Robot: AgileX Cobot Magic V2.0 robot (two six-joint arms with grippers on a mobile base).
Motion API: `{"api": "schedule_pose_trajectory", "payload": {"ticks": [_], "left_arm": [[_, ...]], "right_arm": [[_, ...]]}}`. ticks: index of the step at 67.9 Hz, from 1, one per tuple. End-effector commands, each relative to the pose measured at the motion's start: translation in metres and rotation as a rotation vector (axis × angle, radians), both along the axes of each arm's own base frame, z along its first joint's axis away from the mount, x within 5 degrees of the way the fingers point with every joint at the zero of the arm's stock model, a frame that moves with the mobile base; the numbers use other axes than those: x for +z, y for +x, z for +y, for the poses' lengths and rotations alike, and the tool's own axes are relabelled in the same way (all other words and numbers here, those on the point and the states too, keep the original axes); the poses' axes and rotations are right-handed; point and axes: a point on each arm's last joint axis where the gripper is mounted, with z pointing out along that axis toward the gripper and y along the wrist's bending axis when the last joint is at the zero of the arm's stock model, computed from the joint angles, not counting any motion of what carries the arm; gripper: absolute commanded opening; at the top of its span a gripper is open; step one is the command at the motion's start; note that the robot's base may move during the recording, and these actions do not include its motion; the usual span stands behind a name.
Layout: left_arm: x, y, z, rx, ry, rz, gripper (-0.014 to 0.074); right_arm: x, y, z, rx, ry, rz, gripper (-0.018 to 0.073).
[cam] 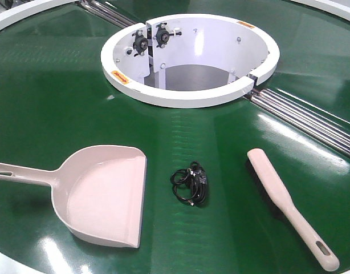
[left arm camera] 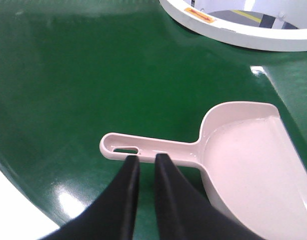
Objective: Clean and inspect green conveyor with broom and dustpan
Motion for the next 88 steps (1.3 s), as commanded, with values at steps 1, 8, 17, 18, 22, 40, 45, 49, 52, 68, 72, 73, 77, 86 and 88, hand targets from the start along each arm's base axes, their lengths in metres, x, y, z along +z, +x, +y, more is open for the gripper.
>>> {"api": "schedule_pose_trajectory", "payload": {"ticks": [1,8,17,18,22,40,45,49,52,68,72,73,77,86,88], "left_arm": [[0.015,0.006,0.0,0.0,-0.005,-0.081,0.0179],[0.016,0.006,0.0,-0.001,-0.006,-0.1,0.0341],[0.017,0.007,0.0,-0.001,-0.006,-0.108,0.0496],[0.017,0.007,0.0,-0.001,-0.006,-0.108,0.0506],[0.018,0.007,-0.001,-0.001,-0.012,-0.119,0.0536],[0.047,0.016,-0.004,-0.023,-0.045,-0.096,0.0544],[0.064,0.024,-0.005,-0.077,0.046,-0.003,0.0544],[0.071,0.033,-0.007,-0.145,0.114,0.14,0.0544],[0.077,0.039,-0.01,-0.216,0.155,0.237,0.0544],[0.096,0.085,-0.029,-0.608,0.273,0.364,0.0544],[0.096,0.098,-0.032,-0.694,0.34,0.339,0.0541],[0.096,0.1,-0.032,-0.711,0.355,0.331,0.054],[0.095,0.11,-0.033,-0.767,0.423,0.293,0.054],[0.092,0.123,-0.038,-0.868,0.508,0.211,0.0538],[0.091,0.124,-0.039,-0.888,0.53,0.208,0.0538]], "right_arm": [[0.0,-0.001,0.0,-0.001,0.0,-0.067,-0.001],[0.0,-0.001,0.0,-0.001,0.0,-0.067,-0.001],[0.0,-0.001,0.0,-0.001,0.0,-0.067,-0.001],[0.0,-0.001,0.0,-0.001,0.0,-0.067,-0.001],[0.0,-0.001,0.0,-0.001,0.0,-0.067,-0.001],[0.0,-0.001,0.0,-0.001,0.0,-0.067,-0.001],[0.0,-0.001,0.0,-0.001,0.0,-0.067,-0.001],[0.0,-0.001,0.0,-0.001,0.0,-0.067,-0.001],[0.0,-0.001,0.0,-0.001,0.0,-0.067,-0.001],[0.0,-0.001,0.0,-0.001,0.0,-0.067,-0.001],[0.0,-0.001,0.0,-0.001,0.0,-0.067,-0.001],[0.0,-0.001,0.0,-0.001,0.0,-0.067,-0.001],[0.0,-0.001,0.0,-0.001,0.0,-0.067,-0.001],[0.0,-0.001,0.0,-0.001,0.0,-0.067,-0.001],[0.0,-0.001,0.0,-0.001,0.0,-0.067,-0.001]]}}
